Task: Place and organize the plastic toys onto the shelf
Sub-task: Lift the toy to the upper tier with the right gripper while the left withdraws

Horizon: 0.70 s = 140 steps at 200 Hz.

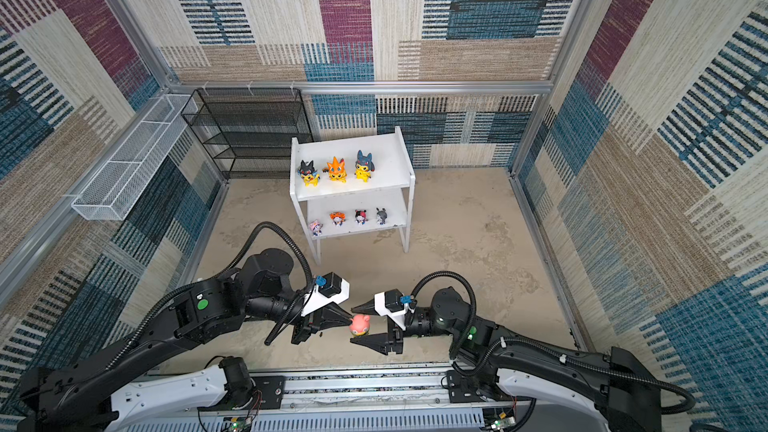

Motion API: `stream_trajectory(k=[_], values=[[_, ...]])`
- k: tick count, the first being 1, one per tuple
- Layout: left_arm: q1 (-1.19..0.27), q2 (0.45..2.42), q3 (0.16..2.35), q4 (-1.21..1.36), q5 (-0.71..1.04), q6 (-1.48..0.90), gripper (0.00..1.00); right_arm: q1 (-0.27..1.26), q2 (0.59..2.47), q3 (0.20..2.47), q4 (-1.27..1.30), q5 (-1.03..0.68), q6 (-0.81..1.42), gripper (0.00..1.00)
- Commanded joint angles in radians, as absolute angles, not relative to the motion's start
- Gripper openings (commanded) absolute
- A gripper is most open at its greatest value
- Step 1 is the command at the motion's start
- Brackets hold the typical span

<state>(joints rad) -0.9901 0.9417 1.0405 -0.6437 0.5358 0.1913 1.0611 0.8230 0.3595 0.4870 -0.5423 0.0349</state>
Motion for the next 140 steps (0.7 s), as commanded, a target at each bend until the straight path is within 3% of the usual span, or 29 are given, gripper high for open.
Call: stream_trajectory(k=[1,65,93,118,140], values=[[-0.984,0.94,1.051,-0.638,0.561,0.212,0.0,1.062,0.827,0.376,0.466,-0.544,0.003,0.46],[-0.96,0.951,1.052,-0.639,0.57,0.217,0.0,1.06,0.816,0.441,0.321,-0.524,-0.056,0.31],[-0.942,0.917,1.06,-0.65,0.505,0.216,0.66,1.012,0.819,0.51,0.242,-0.497,-0.05,0.3],[-0.924,0.853,1.047,-0.652,0.443,0.222,0.98,0.919,0.842,0.647,0.117,-0.511,-0.053,0.29],[-0.921,0.806,1.031,-0.652,0.384,0.228,0.99,0.834,0.891,0.816,-0.027,-0.546,-0.088,0.29]])
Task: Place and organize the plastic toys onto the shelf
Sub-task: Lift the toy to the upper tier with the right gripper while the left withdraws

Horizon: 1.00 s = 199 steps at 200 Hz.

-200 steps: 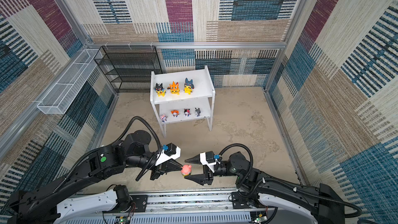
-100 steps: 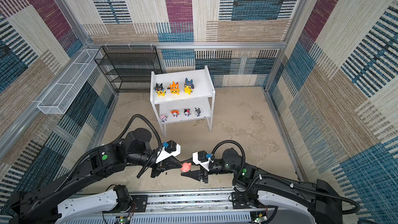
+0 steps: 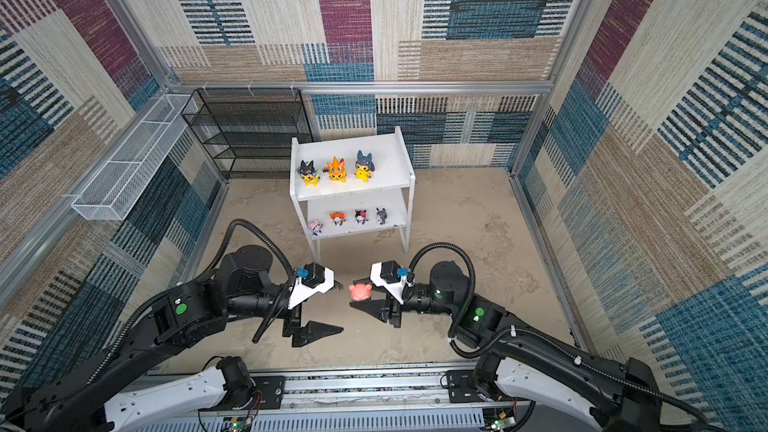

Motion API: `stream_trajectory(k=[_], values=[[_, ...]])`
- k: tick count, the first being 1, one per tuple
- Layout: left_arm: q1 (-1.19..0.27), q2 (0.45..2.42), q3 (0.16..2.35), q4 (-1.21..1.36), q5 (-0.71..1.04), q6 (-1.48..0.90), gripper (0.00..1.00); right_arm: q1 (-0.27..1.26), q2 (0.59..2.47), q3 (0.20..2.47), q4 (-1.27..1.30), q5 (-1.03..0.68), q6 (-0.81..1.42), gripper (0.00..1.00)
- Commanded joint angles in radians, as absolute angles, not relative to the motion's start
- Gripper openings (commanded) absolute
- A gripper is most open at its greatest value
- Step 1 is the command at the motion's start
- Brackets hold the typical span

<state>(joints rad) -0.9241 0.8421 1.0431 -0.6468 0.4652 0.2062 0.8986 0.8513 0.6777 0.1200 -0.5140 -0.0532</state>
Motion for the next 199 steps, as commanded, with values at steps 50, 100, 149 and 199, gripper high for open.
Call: stream_trajectory(k=[50,100,149,199], values=[[-0.917,0.743,0.989,-0.64,0.351,0.241,0.99,0.663,1.089,1.211,-0.258,-0.538,-0.156,0.28],[-0.913,0.736,1.013,-0.652,0.339,0.246,0.99,0.527,1.265,1.407,-0.278,-0.536,-0.211,0.28],[-0.915,0.756,1.086,-0.586,0.151,0.195,0.99,0.434,1.338,1.471,-0.248,-0.559,-0.214,0.28],[-0.915,0.829,1.206,-0.553,-0.111,0.198,0.99,0.367,1.39,1.51,-0.25,-0.582,-0.218,0.29]])
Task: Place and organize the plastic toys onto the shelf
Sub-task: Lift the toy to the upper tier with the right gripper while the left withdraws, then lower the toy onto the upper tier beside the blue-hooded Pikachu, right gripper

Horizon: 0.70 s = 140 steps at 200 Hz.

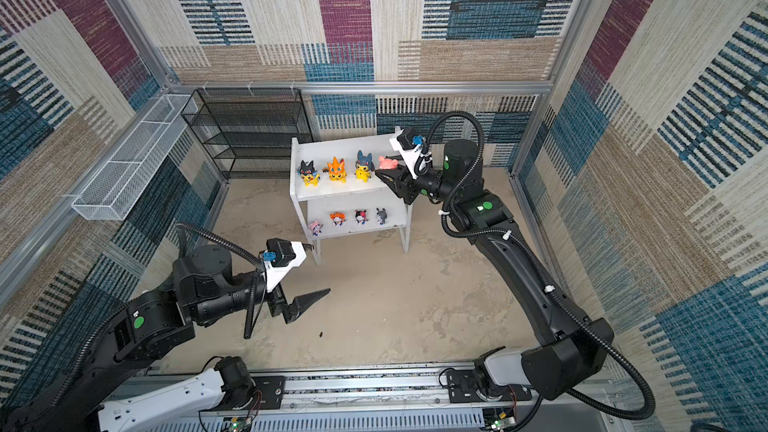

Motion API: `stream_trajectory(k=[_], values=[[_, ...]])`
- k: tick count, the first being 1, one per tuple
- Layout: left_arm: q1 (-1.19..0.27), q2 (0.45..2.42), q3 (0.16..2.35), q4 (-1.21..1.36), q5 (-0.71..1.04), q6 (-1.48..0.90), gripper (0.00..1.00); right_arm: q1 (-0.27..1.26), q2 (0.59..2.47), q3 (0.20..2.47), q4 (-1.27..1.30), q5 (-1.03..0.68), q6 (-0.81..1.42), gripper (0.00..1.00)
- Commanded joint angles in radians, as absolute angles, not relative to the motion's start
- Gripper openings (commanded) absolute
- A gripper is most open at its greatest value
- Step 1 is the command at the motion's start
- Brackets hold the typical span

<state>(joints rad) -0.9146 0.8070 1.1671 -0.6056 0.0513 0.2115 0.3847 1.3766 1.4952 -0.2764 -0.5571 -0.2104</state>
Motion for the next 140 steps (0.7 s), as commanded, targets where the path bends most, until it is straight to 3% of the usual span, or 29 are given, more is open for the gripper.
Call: stream_trajectory(k=[1,140], values=[[-0.915,0.83,1.207,-0.552,-0.115,0.198,0.99,0.367,1.39,1.51,-0.248,-0.583,-0.218,0.29],[-0.915,0.88,1.247,-0.498,-0.112,0.25,0.99,0.337,1.44,1.447,-0.112,-0.597,-0.194,0.31]])
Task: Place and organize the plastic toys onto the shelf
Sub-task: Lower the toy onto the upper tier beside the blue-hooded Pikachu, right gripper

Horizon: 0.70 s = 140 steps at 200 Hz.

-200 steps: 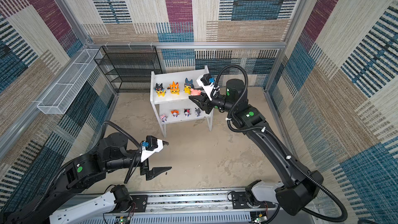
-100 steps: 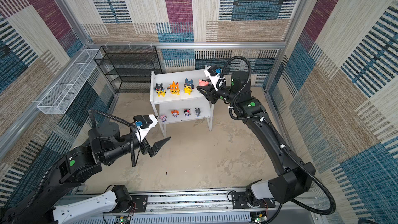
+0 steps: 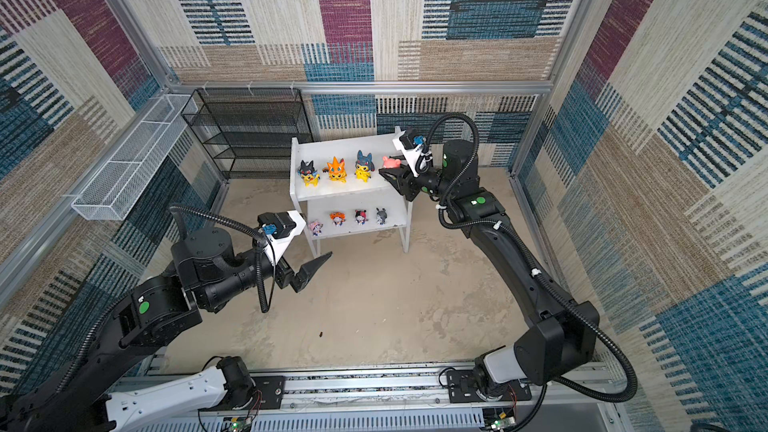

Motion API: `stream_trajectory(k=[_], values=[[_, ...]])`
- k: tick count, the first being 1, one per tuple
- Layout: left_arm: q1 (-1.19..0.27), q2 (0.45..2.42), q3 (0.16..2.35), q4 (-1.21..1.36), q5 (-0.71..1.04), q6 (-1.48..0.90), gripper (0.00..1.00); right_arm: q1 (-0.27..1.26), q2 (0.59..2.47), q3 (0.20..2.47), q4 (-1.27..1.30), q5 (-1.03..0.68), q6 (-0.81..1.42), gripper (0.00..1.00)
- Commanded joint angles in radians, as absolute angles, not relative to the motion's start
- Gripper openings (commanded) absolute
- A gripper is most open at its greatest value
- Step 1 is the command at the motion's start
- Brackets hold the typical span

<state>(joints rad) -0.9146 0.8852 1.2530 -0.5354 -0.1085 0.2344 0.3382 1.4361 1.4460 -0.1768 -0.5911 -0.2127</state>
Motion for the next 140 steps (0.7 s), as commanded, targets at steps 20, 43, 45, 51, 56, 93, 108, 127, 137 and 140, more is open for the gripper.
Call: stream_trajectory(k=[20,43,45,51,56,93,108,127,137,140], values=[[-0.915,0.878,1.242,-0.497,-0.11,0.252,0.99,0.338,1.442,1.444,-0.103,-0.592,-0.187,0.33],[-0.914,0.875,1.236,-0.495,-0.105,0.253,0.99,0.338,1.447,1.441,-0.098,-0.589,-0.184,0.33],[-0.915,0.874,1.235,-0.494,-0.106,0.252,0.99,0.338,1.446,1.44,-0.098,-0.589,-0.184,0.33],[-0.914,0.872,1.236,-0.494,-0.105,0.253,0.99,0.337,1.447,1.439,-0.096,-0.588,-0.182,0.34],[-0.914,0.873,1.234,-0.493,-0.105,0.252,0.99,0.338,1.447,1.437,-0.093,-0.589,-0.181,0.34],[-0.915,0.869,1.231,-0.491,-0.102,0.255,0.99,0.337,1.451,1.436,-0.092,-0.586,-0.182,0.35],[-0.914,0.867,1.229,-0.489,-0.103,0.253,0.99,0.338,1.452,1.432,-0.087,-0.584,-0.18,0.36],[-0.915,0.865,1.227,-0.482,-0.11,0.253,0.99,0.337,1.454,1.433,-0.086,-0.582,-0.18,0.37],[-0.914,0.861,1.224,-0.478,-0.111,0.253,0.99,0.338,1.454,1.431,-0.084,-0.578,-0.182,0.39],[-0.915,0.861,1.223,-0.478,-0.113,0.253,0.99,0.338,1.454,1.431,-0.084,-0.578,-0.182,0.39]])
